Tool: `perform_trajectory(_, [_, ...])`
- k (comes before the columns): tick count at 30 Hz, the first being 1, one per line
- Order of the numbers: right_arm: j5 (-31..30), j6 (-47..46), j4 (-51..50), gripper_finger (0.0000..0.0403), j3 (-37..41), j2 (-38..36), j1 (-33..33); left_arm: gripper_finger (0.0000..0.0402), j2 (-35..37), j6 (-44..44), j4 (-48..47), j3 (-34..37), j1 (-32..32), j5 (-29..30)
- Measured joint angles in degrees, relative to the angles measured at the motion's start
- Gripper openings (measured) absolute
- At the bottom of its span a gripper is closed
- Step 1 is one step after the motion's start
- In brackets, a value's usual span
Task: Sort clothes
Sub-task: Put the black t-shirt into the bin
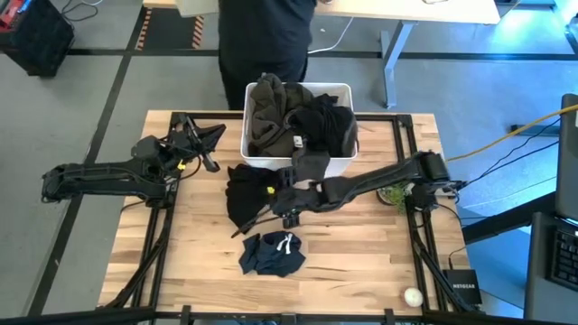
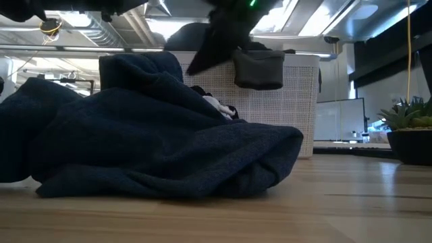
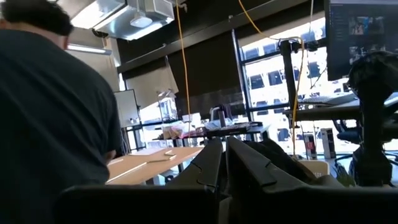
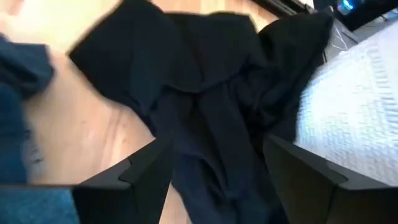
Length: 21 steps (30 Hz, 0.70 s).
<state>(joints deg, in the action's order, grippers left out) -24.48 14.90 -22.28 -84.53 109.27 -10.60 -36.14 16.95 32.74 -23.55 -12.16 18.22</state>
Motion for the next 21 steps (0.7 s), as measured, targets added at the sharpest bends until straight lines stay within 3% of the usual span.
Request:
perform_trajectory(6, [-3.99,0.28,7.14,0.0257,-0.07,5.96,2.07,0.0017,0.0,-0.24,-0.13,0.02,0.02,0.0])
perform_trajectory(14, [4.72,0.44,8.83,0.0245,-0.09,12.43,6.44,0.0017,-0.02,-0.46,-0.48,0.02,0.02,0.0])
perform_trajectory(17, [4.62,1.09,8.69,0.0199,-0.09,13.82,6.93,0.0017,0.0,-0.5,-0.33,0.02,0.02,0.0])
perform_trajectory(21, [5.04,2.76,7.1,0.0071,-0.11,13.75,7.03,0.0017,0.0,-1.09,-0.3,0.02,0.0,0.01])
